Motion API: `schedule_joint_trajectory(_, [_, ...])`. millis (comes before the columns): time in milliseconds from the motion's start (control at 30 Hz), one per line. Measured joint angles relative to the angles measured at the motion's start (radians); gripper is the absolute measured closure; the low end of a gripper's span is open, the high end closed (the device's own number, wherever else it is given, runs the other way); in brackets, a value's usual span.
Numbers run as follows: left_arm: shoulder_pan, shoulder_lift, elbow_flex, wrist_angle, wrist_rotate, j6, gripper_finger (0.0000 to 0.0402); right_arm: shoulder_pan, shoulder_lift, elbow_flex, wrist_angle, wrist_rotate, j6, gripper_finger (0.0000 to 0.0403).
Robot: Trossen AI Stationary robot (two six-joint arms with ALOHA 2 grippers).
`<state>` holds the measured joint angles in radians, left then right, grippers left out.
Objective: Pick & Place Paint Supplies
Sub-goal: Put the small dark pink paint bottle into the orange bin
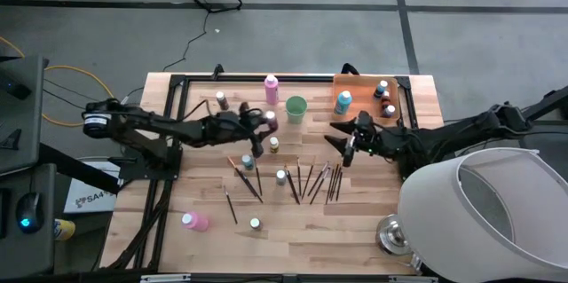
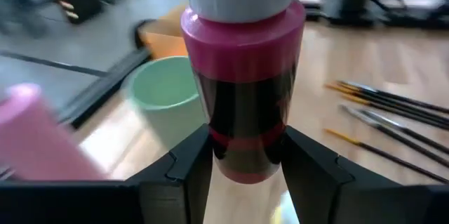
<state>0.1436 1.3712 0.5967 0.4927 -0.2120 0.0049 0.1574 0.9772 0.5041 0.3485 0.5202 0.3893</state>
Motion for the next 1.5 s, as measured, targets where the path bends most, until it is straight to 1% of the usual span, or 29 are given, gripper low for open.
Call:
schedule_joint_trajectory(100, [0.0, 0.0, 0.114, -0.146, 0.049, 0.002, 0.0252, -0.025, 0.051, 0.0, 0.131, -0.02, -0.063, 0.0157])
schedule_joint_trajectory(167, [0.0, -0.001, 0.178, -0.211, 0.055, 0.019, 0.0252, -0.038, 0.082, 0.006, 0.193, -0.025, -0.104, 0.0157])
schedule_joint_trajectory(233, [0.0, -0.001, 0.227, -0.26, 0.066, 0.047, 0.0252, -0.05, 0.113, 0.033, 0.207, -0.032, -0.14, 0.0157])
schedule_joint_trajectory(400, [0.0, -0.002, 0.313, -0.32, 0.081, 0.096, 0.0252, -0.089, 0.194, 0.126, 0.204, -0.1, -0.224, 0.0157])
schedule_joint_trajectory(600, [0.0, -0.002, 0.335, -0.324, 0.091, 0.104, 0.0252, -0.135, 0.284, 0.232, 0.203, -0.112, -0.305, 0.0157])
schedule_joint_trajectory(700, [0.0, -0.001, 0.335, -0.332, 0.091, 0.104, 0.0252, -0.159, 0.32, 0.277, 0.202, -0.162, -0.315, 0.0157])
schedule_joint_trajectory(933, [0.0, -0.001, 0.335, -0.339, 0.091, 0.104, 0.0252, -0.194, 0.428, 0.388, 0.202, -0.229, -0.344, 0.0157])
schedule_joint_trajectory(1100, [0.0, -0.001, 0.335, -0.339, 0.091, 0.103, 0.0252, -0.206, 0.487, 0.428, 0.199, -0.241, -0.337, 0.0157])
schedule_joint_trajectory(1267, [0.0, -0.001, 0.335, -0.34, 0.09, 0.103, 0.0252, -0.206, 0.501, 0.442, 0.191, -0.253, -0.335, 0.0158])
schedule_joint_trajectory(1367, [0.0, -0.001, 0.335, -0.341, 0.09, 0.103, 0.0252, -0.206, 0.501, 0.441, 0.191, -0.255, -0.334, 0.0173])
schedule_joint_trajectory(1500, [0.0, -0.001, 0.335, -0.354, 0.09, 0.102, 0.0252, -0.206, 0.501, 0.441, 0.192, -0.255, -0.334, 0.0216])
